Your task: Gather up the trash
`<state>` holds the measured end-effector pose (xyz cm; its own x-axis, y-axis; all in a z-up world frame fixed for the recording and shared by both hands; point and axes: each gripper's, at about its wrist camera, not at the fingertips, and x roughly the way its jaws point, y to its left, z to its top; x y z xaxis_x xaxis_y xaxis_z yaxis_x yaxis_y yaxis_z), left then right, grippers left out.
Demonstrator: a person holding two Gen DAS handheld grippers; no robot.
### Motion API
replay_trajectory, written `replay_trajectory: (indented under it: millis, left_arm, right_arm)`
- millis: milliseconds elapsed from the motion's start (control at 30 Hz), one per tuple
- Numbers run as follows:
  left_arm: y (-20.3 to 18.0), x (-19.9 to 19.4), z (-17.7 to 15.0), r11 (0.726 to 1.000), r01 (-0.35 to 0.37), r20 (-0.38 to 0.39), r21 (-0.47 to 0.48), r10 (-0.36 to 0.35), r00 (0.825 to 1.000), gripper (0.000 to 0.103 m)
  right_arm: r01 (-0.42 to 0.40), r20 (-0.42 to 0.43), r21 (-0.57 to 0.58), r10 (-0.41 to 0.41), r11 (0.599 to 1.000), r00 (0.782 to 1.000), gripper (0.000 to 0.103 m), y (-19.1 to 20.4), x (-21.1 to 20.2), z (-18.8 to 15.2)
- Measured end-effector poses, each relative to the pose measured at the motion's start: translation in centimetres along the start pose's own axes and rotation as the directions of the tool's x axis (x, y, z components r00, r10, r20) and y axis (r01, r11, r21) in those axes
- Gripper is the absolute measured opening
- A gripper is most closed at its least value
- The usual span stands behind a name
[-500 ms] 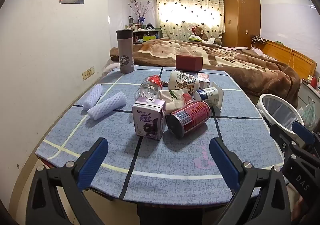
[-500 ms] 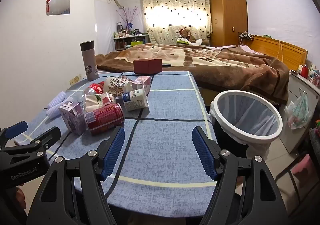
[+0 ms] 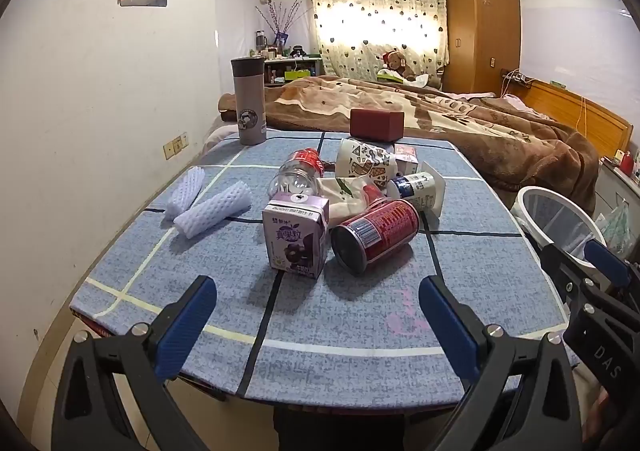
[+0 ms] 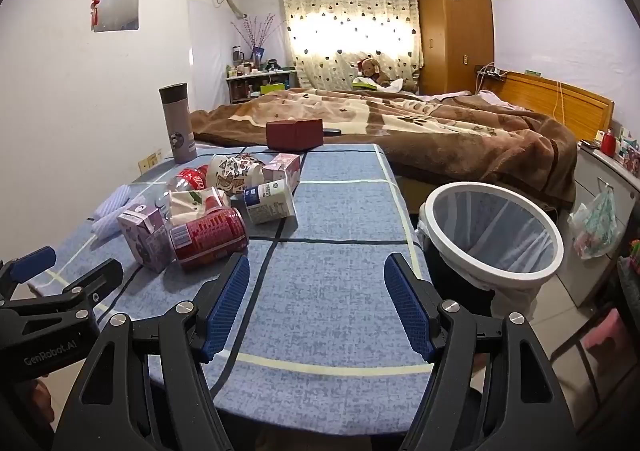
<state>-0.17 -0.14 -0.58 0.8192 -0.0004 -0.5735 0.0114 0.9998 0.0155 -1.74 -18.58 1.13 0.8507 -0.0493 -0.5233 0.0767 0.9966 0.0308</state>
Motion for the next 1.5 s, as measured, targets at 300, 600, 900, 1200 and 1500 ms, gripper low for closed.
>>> replay_trajectory:
  millis: [300, 600, 900, 1200, 1500]
  left_arm:
    - [-0.05, -0.25, 0.31, 1.0, -0.001, -0.001, -0.005, 0.001, 1.0, 0.103]
    - [-0.12, -0.19, 0.31, 1.0, -0.001, -0.003, -0.005, 0.001, 1.0, 0.103]
    - [-0.05, -0.54, 0.17, 1.0, -0.002, -0.002, -0.008, 0.002, 1.0, 0.103]
    - [0.0, -0.39, 0.22, 1.0, -0.003, -0.007, -0.01, 0.003, 1.0, 0.103]
    - [0.04, -0.45, 0.3, 1.0, -0.005, -0.007, -0.014, 0.005, 1.0, 0.103]
  right_arm:
    - [-0.002, 0.002, 0.0, 0.002, 1.0, 1.0, 0.072, -0.38, 0.23, 0.09]
    - [0.002, 0.002, -0.002, -0.002, 1.0, 1.0, 0.072, -0.14, 0.05, 0.08]
    - [0.006, 0.007, -0.004, -0.006, 1.0, 1.0, 0.072, -0.26, -0.21, 0.16]
    - [0.009, 0.007, -0.008, -0.009, 1.0, 1.0, 0.072, -0.1, -0.26, 0.19]
    - [0.009, 0.009, -0.009, -0.009, 1.0, 1.0, 0.072, -0.11, -0.35, 0.32]
